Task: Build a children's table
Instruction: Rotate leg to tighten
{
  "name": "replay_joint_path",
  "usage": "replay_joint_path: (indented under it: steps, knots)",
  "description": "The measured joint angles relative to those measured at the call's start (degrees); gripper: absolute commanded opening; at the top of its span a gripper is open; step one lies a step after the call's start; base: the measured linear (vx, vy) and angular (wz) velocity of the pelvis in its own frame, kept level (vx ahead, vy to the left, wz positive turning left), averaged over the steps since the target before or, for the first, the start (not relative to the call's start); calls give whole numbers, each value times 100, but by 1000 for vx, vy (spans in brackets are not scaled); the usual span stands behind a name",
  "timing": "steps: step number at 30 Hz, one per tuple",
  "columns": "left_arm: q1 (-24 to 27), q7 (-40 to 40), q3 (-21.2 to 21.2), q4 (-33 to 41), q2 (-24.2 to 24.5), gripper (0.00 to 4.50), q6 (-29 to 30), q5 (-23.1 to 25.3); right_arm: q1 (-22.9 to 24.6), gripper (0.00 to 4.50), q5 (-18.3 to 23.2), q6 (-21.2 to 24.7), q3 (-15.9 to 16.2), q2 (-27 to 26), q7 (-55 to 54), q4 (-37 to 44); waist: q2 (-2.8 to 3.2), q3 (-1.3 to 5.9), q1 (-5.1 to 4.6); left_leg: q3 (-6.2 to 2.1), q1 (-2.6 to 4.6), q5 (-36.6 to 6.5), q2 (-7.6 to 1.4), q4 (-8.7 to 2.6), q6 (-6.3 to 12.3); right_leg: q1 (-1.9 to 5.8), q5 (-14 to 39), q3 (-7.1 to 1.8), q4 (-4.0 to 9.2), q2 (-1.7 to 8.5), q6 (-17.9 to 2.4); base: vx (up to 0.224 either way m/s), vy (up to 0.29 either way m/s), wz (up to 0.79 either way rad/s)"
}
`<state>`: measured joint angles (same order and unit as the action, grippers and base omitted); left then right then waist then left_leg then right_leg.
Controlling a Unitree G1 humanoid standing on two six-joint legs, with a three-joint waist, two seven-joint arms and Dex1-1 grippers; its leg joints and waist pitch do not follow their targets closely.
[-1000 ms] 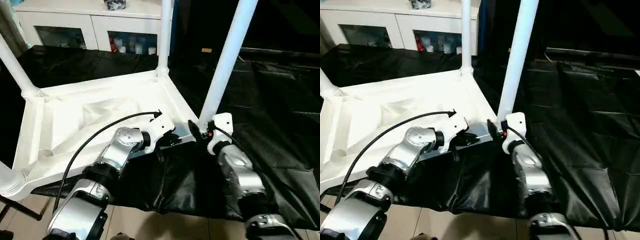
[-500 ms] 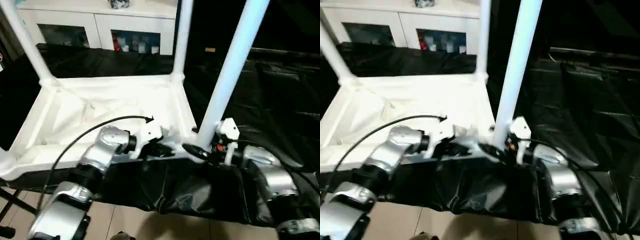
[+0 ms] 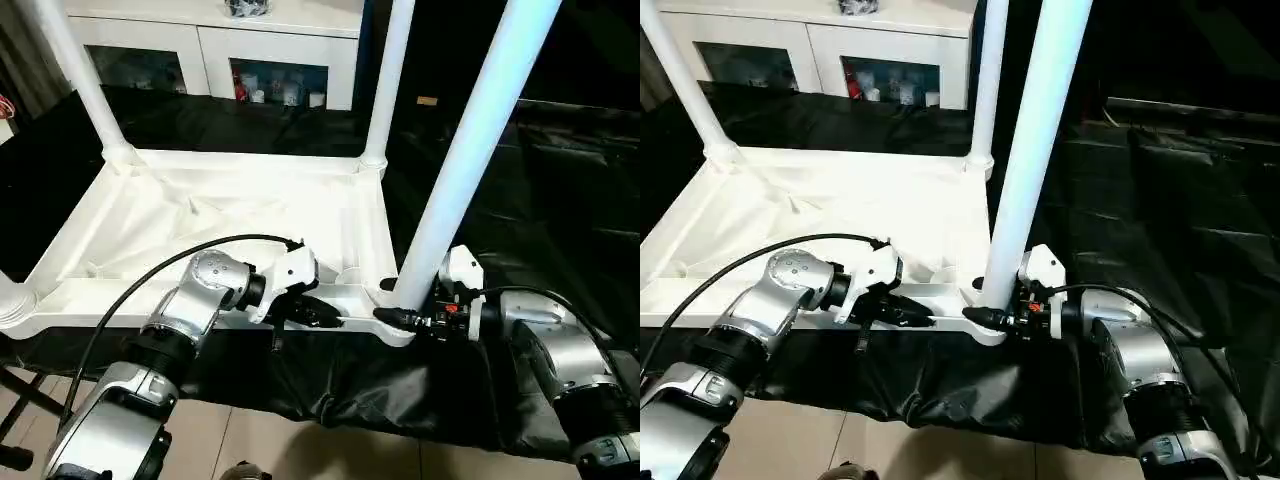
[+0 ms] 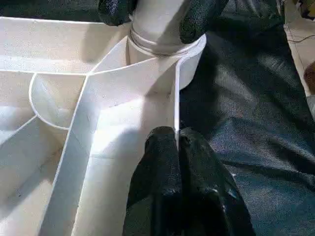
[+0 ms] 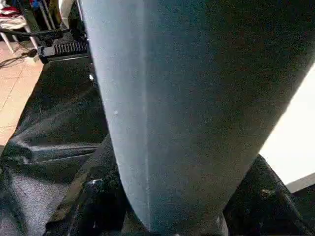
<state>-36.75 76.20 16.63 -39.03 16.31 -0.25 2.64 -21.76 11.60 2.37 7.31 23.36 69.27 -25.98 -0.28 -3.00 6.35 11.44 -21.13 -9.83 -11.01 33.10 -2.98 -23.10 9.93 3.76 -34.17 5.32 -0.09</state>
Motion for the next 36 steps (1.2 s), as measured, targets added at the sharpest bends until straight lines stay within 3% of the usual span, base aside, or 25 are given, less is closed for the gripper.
replay_joint_path:
  steps: [6,13,16,19,23,24,25,31,36]
  knots:
    - [-1,-68,-6,-35,-29,0,-12,0,50,199,12,11,-32,-33,-52,64,6,4,9,-1,4,0,0,1,0,4,0,0,-2,0,-1,0,0,0]
    - [-46,-1043,-79,-254,-542,0,75,226,327,198,3,187,-616,-386,-1173,71,13,14,16,1,27,0,3,25,0,57,8,-12,10,6,14,0,0,0]
    - [-133,-1669,-114,-410,-839,0,247,352,280,197,-112,198,-830,-682,-2130,-69,12,15,-46,1,53,0,6,38,1,84,26,-14,17,9,43,0,0,0]
    - [-221,-2419,-178,-592,-1093,0,398,459,-34,197,-453,214,-959,-1195,-3496,-396,4,18,-177,-16,88,-1,9,41,0,110,31,-2,41,9,52,0,0,0]
    - [-223,-2716,-189,-614,-1168,0,401,531,-228,197,-610,248,-1071,-1537,-4228,-582,8,24,-297,-40,94,-1,20,-10,0,121,31,24,129,7,52,0,0,0]
    - [-223,-2737,-199,-614,-1170,0,397,550,-257,251,-644,239,-1092,-1590,-4306,-610,8,24,-313,-40,95,-1,23,-9,0,121,31,20,130,7,52,0,0,0]
    - [-223,-2742,-215,-614,-1170,0,396,563,-286,265,-651,226,-1121,-1631,-4354,-649,7,23,-326,-39,94,-1,24,-8,0,120,31,18,134,8,52,0,0,0]
    - [-224,-2649,-221,-614,-1115,0,337,581,-333,313,-503,242,-1227,-1788,-4344,-663,16,24,-372,-33,94,-2,26,-14,1,115,29,9,135,6,47,0,0,0]
    - [-245,-2323,-246,-613,-939,0,256,483,-313,333,-637,243,-936,-1521,-3797,-577,18,23,-400,-33,97,-2,23,-28,1,104,28,11,113,3,47,0,0,0]
